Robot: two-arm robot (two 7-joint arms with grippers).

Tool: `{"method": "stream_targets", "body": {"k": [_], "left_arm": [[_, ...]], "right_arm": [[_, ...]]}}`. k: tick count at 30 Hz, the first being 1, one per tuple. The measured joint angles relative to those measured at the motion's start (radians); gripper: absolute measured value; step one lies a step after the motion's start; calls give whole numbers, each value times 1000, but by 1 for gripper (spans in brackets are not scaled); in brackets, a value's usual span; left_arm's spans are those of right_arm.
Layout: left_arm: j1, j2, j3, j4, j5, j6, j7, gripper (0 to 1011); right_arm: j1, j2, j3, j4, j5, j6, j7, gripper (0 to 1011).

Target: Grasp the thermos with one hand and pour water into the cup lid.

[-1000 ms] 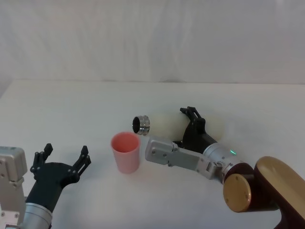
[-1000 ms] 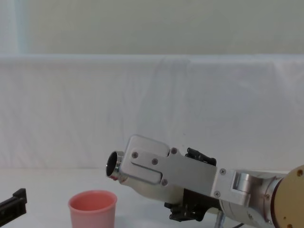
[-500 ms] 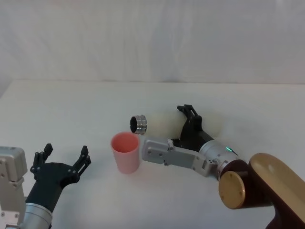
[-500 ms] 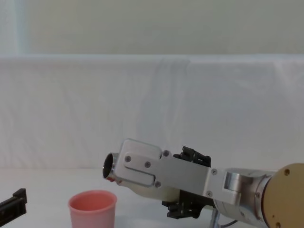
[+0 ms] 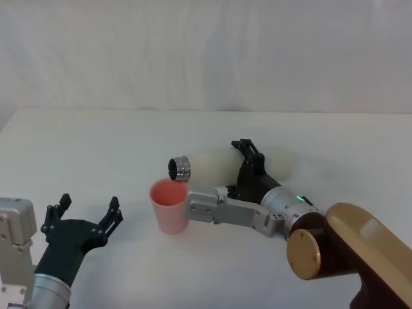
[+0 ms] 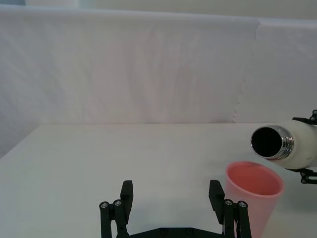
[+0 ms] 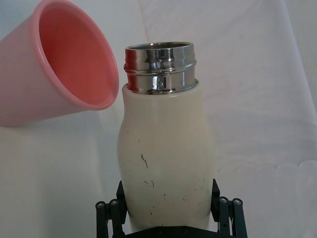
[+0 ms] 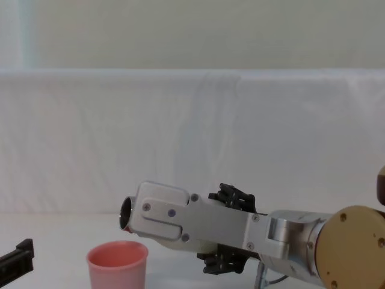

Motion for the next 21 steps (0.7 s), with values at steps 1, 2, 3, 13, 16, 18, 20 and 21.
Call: {"method": "stream_targets", "body": {"k": [1, 2, 3, 13, 16, 18, 20, 21], "left_arm": [[0, 0, 0, 0, 0, 0, 0, 1001], [0, 0, 0, 0, 0, 0, 0, 1001], [0, 0, 0, 0, 0, 0, 0, 1001], [0, 0, 0, 0, 0, 0, 0, 1001], [0, 0, 0, 0, 0, 0, 0, 1001], [0, 0, 0, 0, 0, 0, 0, 1001], [0, 0, 0, 0, 0, 0, 0, 1001], [0, 0, 0, 0, 0, 0, 0, 1001]], "right_arm": [[1, 0, -1, 1, -2, 0, 0, 958], [4, -1, -4, 4, -5, 0, -1, 958], [5, -2, -4, 5, -7, 0, -1, 958], [6, 2, -9, 0, -24, 7, -5, 958], [4, 5, -9, -3, -28, 9, -5, 958], [3, 7, -9, -6, -33, 11, -5, 958], [1, 11, -10, -10, -38, 13, -5, 958], [1, 12, -10, -11, -39, 13, -5, 958]]}}
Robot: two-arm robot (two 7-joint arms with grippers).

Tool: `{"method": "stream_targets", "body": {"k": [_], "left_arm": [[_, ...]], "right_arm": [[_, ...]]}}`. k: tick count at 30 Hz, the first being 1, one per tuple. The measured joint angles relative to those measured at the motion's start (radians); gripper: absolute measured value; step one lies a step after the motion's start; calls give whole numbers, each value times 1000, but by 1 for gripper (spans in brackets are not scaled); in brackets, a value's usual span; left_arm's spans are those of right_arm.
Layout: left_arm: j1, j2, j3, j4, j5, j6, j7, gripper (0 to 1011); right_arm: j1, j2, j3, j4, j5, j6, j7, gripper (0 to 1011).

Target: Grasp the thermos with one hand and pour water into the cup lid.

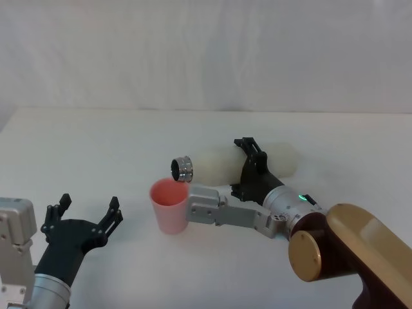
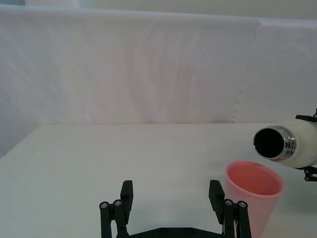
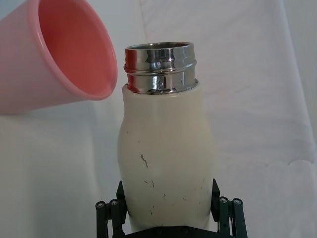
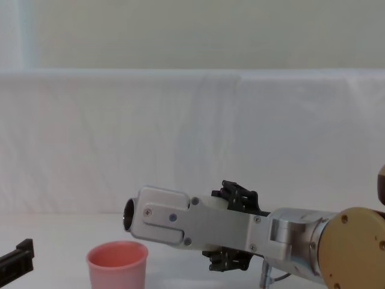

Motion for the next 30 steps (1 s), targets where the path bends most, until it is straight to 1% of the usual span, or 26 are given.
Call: {"method": "stream_targets", "body": {"k": [13, 30], "left_arm": [[0, 0, 0, 0, 0, 0, 0, 1001], [0, 0, 0, 0, 0, 0, 0, 1001]], "right_arm": [[-2, 12, -7, -11, -25, 3, 2, 957], [1, 15, -21, -16, -60, 9, 4, 958]]}}
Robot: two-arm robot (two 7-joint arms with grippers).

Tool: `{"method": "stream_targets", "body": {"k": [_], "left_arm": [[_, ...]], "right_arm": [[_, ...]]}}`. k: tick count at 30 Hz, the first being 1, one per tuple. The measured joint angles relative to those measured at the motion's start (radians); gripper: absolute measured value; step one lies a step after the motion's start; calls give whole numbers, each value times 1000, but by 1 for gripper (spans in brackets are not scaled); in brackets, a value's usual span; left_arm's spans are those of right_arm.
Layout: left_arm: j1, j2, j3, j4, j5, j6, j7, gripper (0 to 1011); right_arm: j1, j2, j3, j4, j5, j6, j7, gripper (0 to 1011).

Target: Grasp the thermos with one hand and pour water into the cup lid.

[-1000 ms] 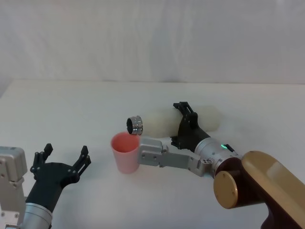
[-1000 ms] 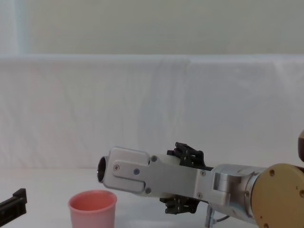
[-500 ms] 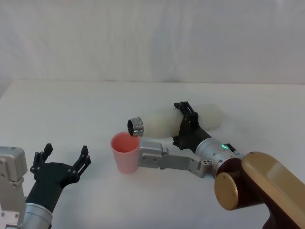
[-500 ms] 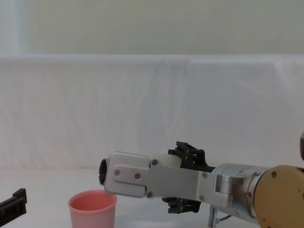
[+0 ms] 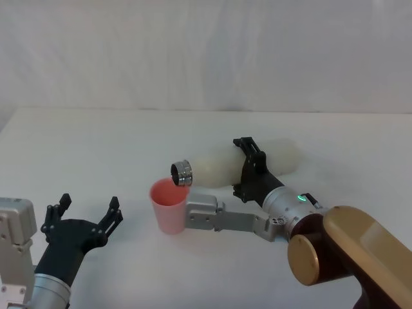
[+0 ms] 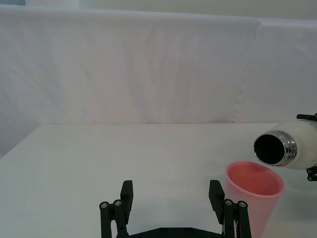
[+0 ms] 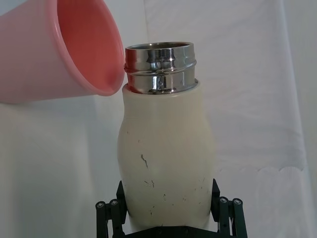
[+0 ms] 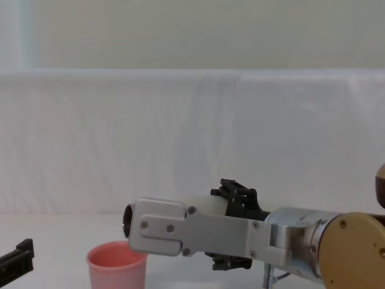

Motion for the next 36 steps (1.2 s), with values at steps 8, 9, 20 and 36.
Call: {"method": "stream_targets", "body": {"k": [8, 9, 20, 36], "left_arm": [[0, 0, 0, 0, 0, 0, 0, 1001], [0, 0, 0, 0, 0, 0, 0, 1001], [0, 0, 0, 0, 0, 0, 0, 1001], [0, 0, 0, 0, 0, 0, 0, 1001]], "right_arm": [[6, 0, -10, 1, -21, 3, 0, 958], [6, 0, -11, 1, -22, 3, 0, 958], [12, 1, -11, -1, -32, 7, 5, 958], [18, 7, -13, -8, -45, 9, 14, 958]]}}
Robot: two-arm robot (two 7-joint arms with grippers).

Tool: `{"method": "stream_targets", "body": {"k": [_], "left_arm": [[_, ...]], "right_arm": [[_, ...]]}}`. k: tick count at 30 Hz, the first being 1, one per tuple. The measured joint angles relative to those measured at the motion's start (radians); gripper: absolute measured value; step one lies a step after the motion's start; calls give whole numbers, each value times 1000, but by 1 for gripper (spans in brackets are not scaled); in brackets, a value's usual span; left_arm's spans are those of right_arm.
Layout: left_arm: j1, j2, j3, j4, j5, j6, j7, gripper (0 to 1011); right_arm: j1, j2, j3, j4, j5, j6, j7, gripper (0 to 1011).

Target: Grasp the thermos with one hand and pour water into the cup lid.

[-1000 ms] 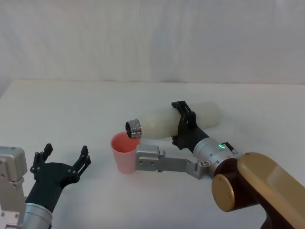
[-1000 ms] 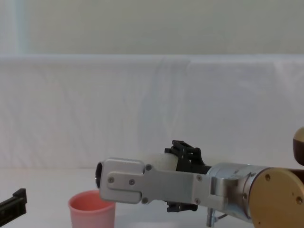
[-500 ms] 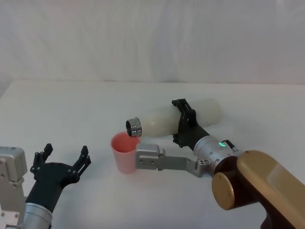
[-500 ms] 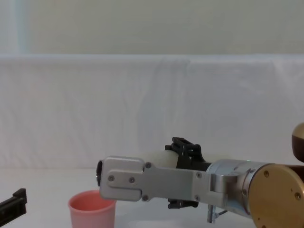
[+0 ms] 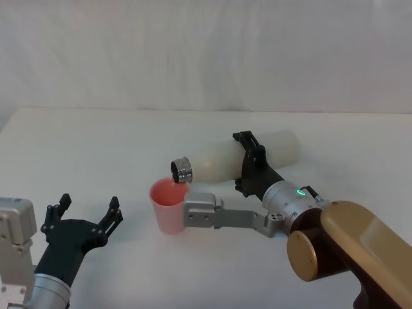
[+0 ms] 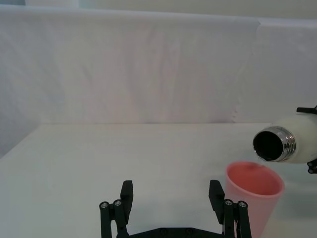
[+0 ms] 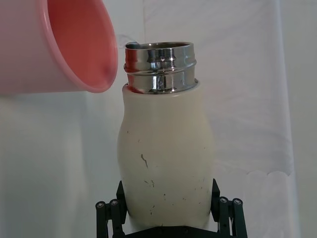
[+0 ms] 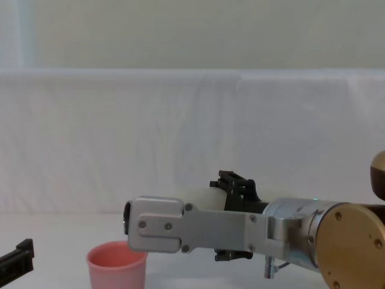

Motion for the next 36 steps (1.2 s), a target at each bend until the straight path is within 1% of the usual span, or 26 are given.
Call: {"method": "stream_targets", "body": {"k": [36], "left_arm": [[0, 0, 0, 0, 0, 0, 0, 1001]], "right_arm": [[9, -1, -8, 2, -12, 1, 7, 958]]}}
